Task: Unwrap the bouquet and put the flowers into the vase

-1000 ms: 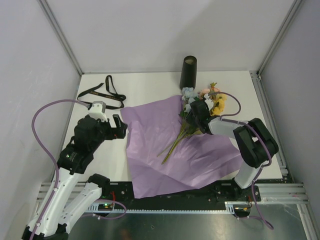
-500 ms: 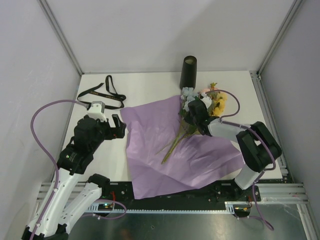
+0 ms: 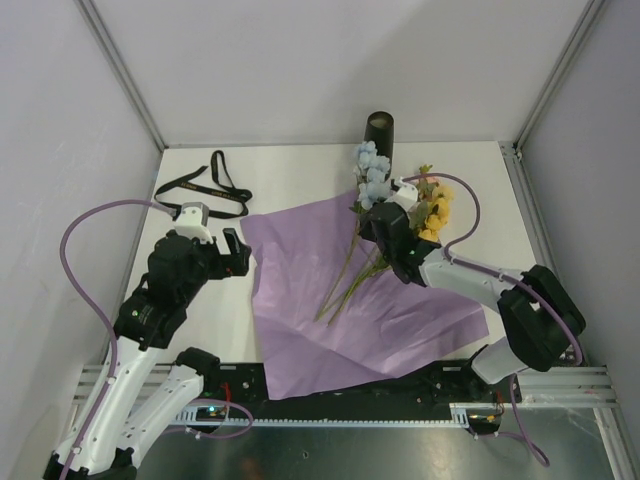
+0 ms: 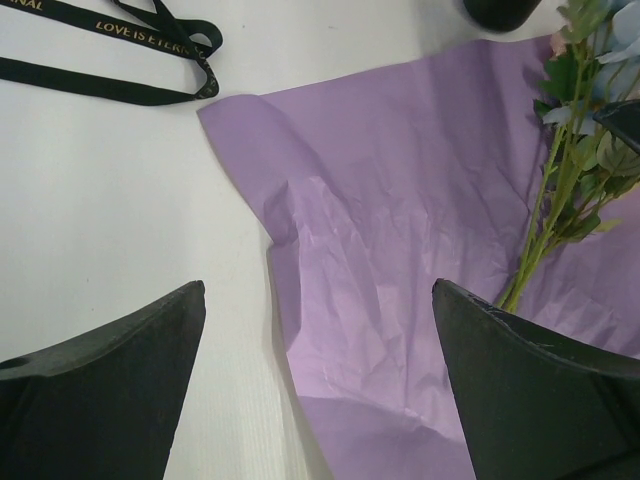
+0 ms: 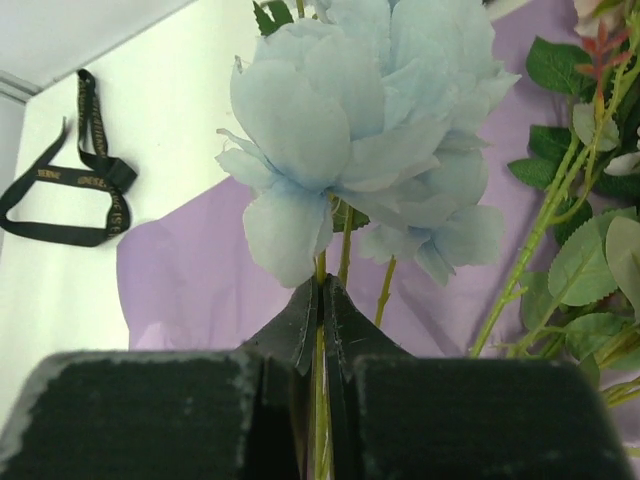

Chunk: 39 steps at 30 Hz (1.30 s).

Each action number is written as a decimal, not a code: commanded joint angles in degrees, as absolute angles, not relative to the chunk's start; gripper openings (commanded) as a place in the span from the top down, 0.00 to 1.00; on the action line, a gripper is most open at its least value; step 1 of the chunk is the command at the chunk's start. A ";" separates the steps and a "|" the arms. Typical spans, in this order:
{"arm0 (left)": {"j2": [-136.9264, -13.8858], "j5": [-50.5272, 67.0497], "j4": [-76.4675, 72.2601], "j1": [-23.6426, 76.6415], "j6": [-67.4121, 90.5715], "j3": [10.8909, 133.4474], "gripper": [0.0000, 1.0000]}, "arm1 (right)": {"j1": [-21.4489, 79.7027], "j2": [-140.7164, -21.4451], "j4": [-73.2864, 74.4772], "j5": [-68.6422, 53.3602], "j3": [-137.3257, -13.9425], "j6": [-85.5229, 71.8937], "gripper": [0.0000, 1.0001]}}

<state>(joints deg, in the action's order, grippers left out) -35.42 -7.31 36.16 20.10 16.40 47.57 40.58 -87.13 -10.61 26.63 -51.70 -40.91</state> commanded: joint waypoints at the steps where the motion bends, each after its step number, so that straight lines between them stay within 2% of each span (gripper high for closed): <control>1: -34.72 -7.91 35.15 20.05 14.79 47.37 0.00 | 42.32 -82.40 -20.53 30.50 -49.97 -36.04 1.00; 10: -34.63 -7.50 35.10 20.10 14.68 47.33 0.00 | 44.04 -77.42 -36.94 29.37 -46.55 -24.46 1.00; 20: -34.45 -6.89 35.09 20.08 14.61 47.28 0.00 | 38.67 -75.86 -60.33 18.15 -48.97 -9.28 1.00; 28: -34.04 -6.34 35.08 20.06 14.59 47.28 0.00 | 30.13 -78.28 -63.85 8.07 -60.67 0.19 1.00; 39: -33.84 -5.60 35.14 20.04 14.59 47.29 0.00 | 18.33 -88.58 -60.54 -1.43 -82.27 2.06 1.00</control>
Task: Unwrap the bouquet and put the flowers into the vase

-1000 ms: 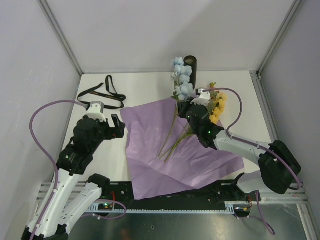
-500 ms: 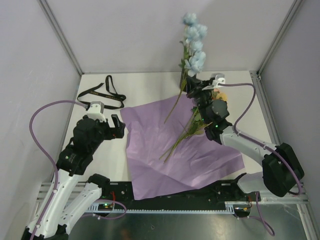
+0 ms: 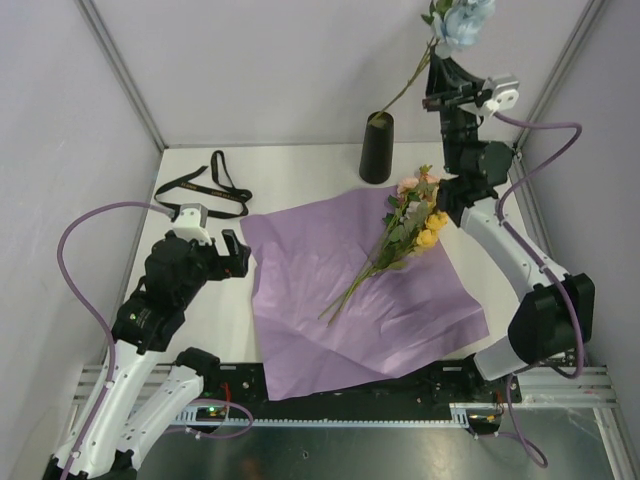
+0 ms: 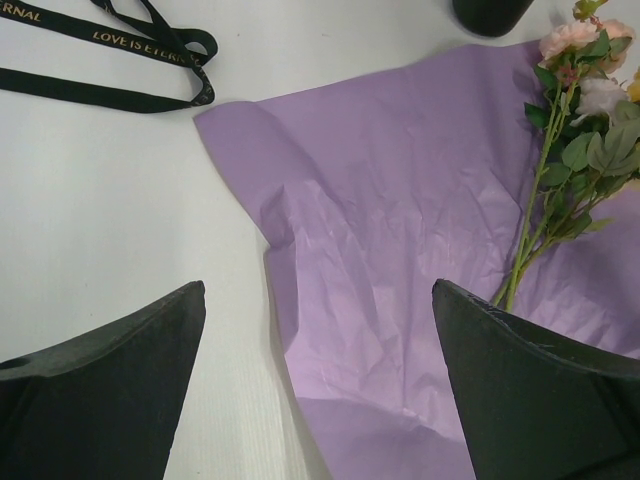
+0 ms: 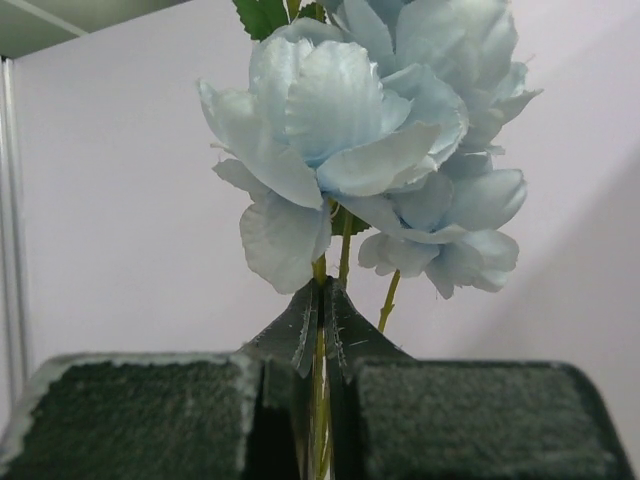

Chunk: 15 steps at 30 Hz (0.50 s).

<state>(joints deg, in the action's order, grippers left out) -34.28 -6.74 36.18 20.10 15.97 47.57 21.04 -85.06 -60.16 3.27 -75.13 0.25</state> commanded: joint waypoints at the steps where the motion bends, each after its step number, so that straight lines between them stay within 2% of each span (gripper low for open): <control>1: -33.84 -5.57 35.10 20.13 14.59 47.33 0.00 | 17.65 -89.64 -60.50 -1.86 -83.89 2.00 1.00; 15: -33.24 -5.86 35.08 20.07 14.50 47.29 0.01 | 14.40 -108.49 -57.13 -4.68 -100.17 2.84 1.00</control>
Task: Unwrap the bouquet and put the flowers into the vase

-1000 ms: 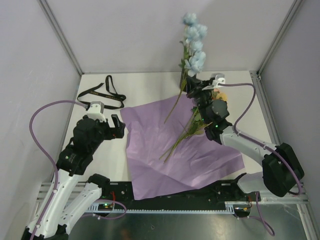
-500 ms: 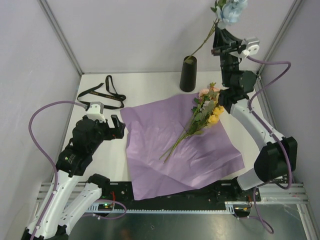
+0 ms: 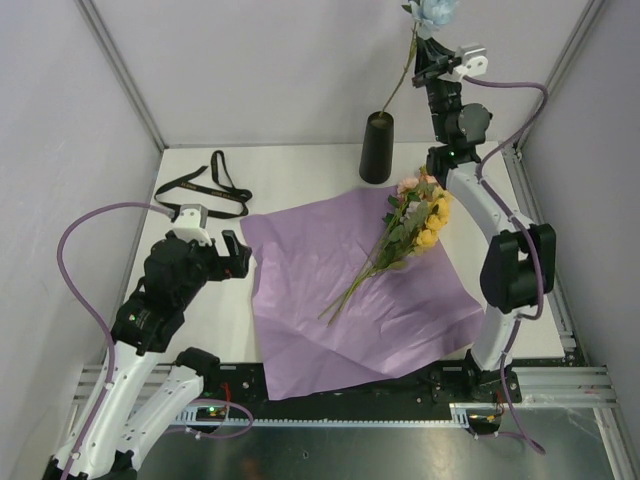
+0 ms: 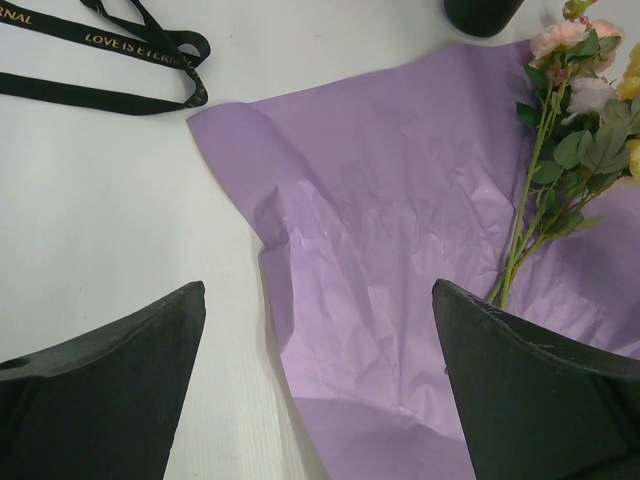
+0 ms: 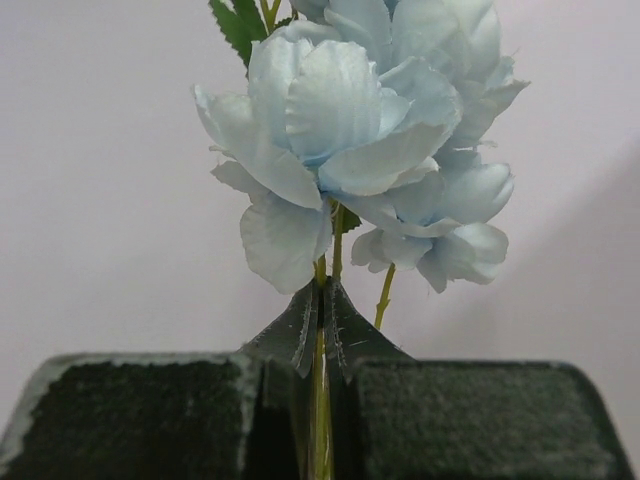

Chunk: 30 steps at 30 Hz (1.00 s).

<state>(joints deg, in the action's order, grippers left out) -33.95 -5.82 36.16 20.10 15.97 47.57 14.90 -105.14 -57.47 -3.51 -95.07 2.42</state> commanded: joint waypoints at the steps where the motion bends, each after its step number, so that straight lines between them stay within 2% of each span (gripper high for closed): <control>1: -33.28 -5.92 35.08 20.10 14.50 47.29 0.00 | 14.54 -109.35 -56.52 -4.58 -100.75 3.04 1.00; 9: -33.11 -6.04 35.15 20.07 14.50 47.20 0.00 | 14.88 -113.93 -54.46 -3.30 -96.98 4.03 1.00; 17: -33.44 -5.97 35.15 20.11 14.58 47.28 0.00 | 16.93 -112.66 -47.10 -2.33 -91.85 3.86 1.00; 24: -33.22 -6.28 35.15 20.06 14.59 47.18 0.00 | 18.74 -107.99 -43.21 5.29 -84.70 4.50 0.82; 30: -33.56 -6.15 35.16 20.06 14.51 47.22 0.00 | 21.14 -97.36 -33.79 13.41 -77.84 -1.24 0.66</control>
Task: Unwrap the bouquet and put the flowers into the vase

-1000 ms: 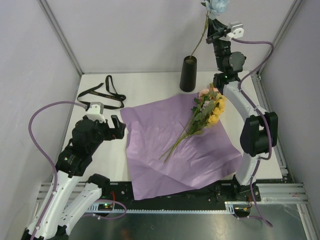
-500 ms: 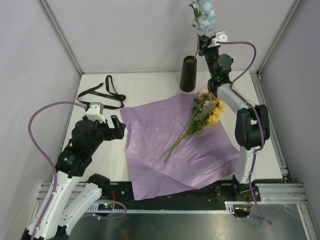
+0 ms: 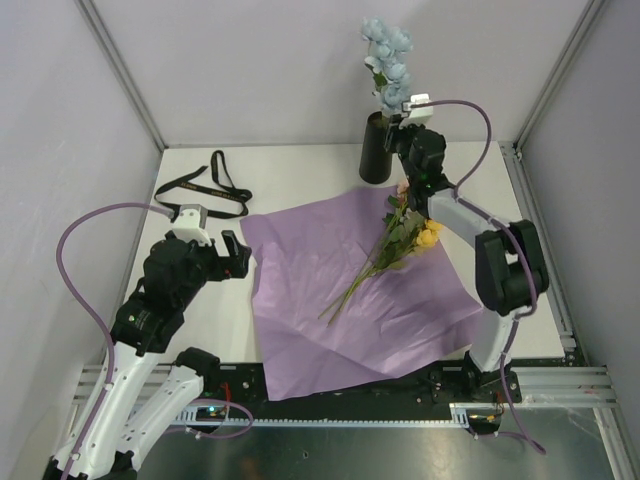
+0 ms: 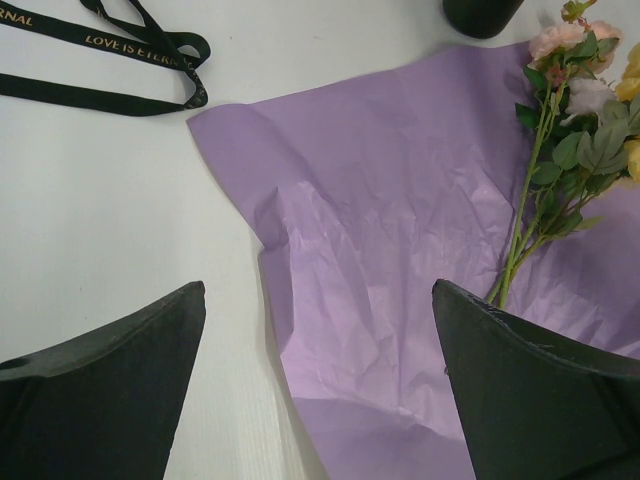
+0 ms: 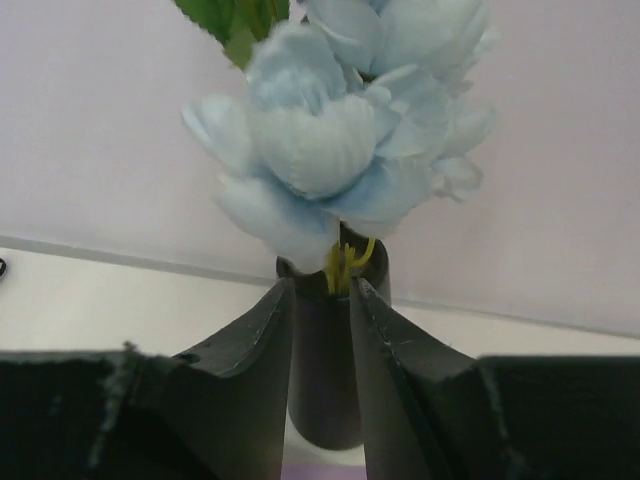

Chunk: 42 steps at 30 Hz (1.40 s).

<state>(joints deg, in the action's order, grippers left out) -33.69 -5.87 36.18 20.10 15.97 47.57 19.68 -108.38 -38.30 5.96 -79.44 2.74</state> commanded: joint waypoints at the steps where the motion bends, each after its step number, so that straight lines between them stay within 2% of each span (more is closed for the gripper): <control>1: -33.52 -6.19 35.16 20.09 14.51 47.21 0.00 | 21.56 -95.61 -30.38 14.48 -77.33 -3.26 0.64; 13: -33.49 -6.49 35.12 20.07 14.50 47.26 0.00 | 29.02 -80.14 7.77 11.62 -74.04 -25.63 0.53; 18: -33.24 -6.76 35.14 20.06 14.50 47.20 0.00 | 32.34 -78.76 18.01 15.82 -71.77 -39.51 0.54; 22: -33.57 -6.81 35.08 20.10 14.50 47.26 0.00 | 35.16 -78.98 19.95 20.96 -68.12 -48.86 0.59; 28: -33.62 -6.79 35.15 20.09 14.55 47.08 0.00 | 36.12 -80.18 18.16 25.32 -61.64 -58.49 0.60; 42: -34.35 -6.81 35.13 20.05 14.59 47.15 0.00 | 33.67 -90.04 15.36 24.06 -59.77 -63.48 0.62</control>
<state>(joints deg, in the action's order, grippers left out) -34.24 -5.91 36.18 20.10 15.97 47.57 34.24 -88.40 17.85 22.65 -59.77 -60.51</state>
